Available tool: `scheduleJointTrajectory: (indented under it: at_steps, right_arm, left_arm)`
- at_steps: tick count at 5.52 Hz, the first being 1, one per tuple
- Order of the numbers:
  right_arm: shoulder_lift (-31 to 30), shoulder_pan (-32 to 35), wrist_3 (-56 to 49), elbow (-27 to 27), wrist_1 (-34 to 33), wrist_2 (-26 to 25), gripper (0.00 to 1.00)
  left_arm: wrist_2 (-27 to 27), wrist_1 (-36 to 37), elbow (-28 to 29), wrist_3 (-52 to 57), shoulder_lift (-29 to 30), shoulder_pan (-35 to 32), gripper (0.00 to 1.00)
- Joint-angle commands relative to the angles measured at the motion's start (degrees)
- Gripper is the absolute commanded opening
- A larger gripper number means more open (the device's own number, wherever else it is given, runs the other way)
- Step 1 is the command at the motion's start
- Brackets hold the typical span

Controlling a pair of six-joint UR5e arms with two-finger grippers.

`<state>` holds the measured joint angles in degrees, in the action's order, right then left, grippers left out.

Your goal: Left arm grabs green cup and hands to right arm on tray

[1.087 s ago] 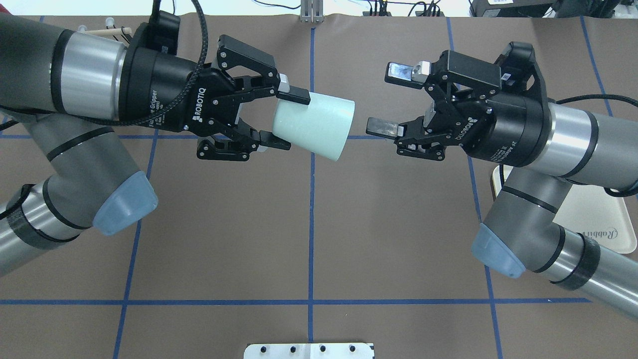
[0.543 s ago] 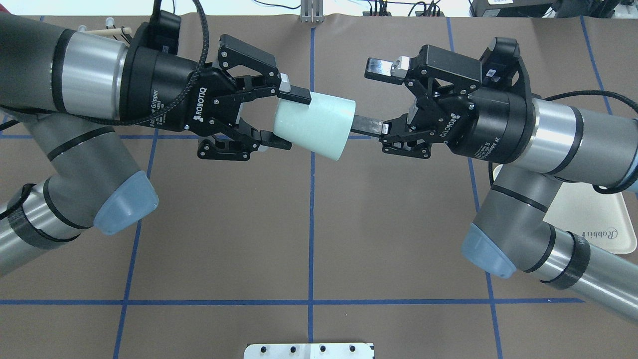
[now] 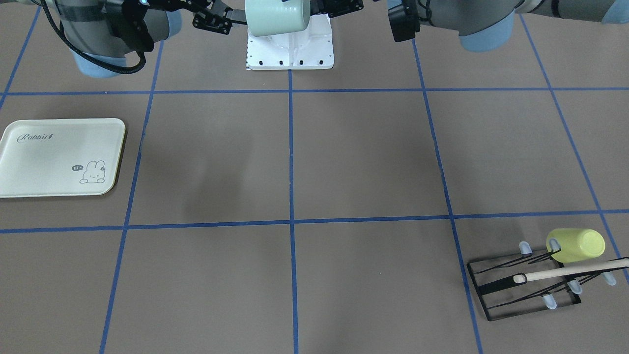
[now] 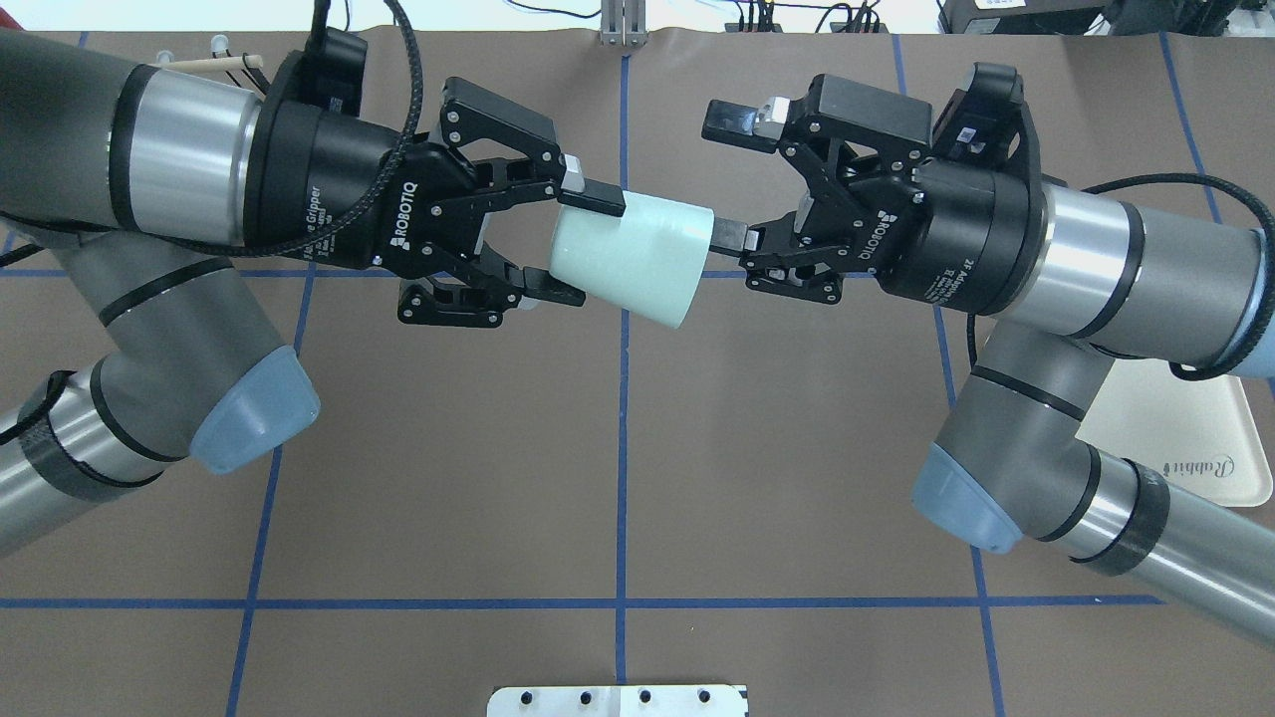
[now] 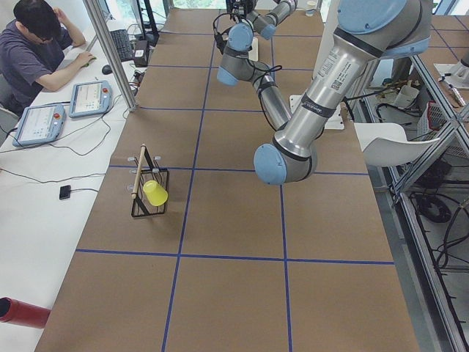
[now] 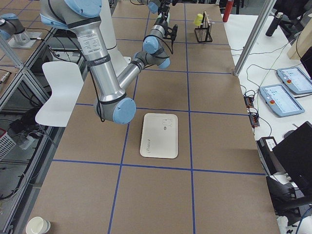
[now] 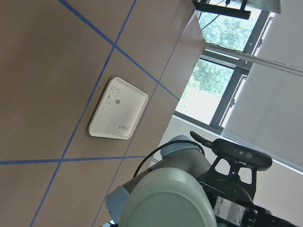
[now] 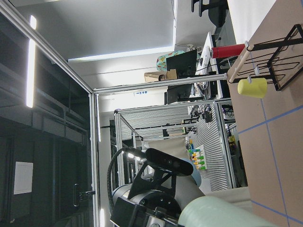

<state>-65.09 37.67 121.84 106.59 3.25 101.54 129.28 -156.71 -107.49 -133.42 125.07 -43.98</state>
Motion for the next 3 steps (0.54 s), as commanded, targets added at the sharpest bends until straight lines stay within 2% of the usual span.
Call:
scheduleJointTrajectory:
  at_steps: [1, 2, 3]
  right_arm:
    - [0.14, -0.57, -1.85, -0.06, -0.44, -0.03, 0.63]
    - [0.14, -1.01, -2.39, 0.02, -0.44, -0.03, 0.57]
    - [0.14, -1.1, -2.92, 0.02, -0.35, 0.06, 0.57]
  left_arm:
    - [0.01, 0.0, 0.0, 0.01, 0.0, 0.04, 0.07]
    - [0.01, 0.0, 0.0, 0.01, 0.0, 0.04, 0.07]
    - [0.01, 0.0, 0.0, 0.09, 0.0, -0.05, 0.07]
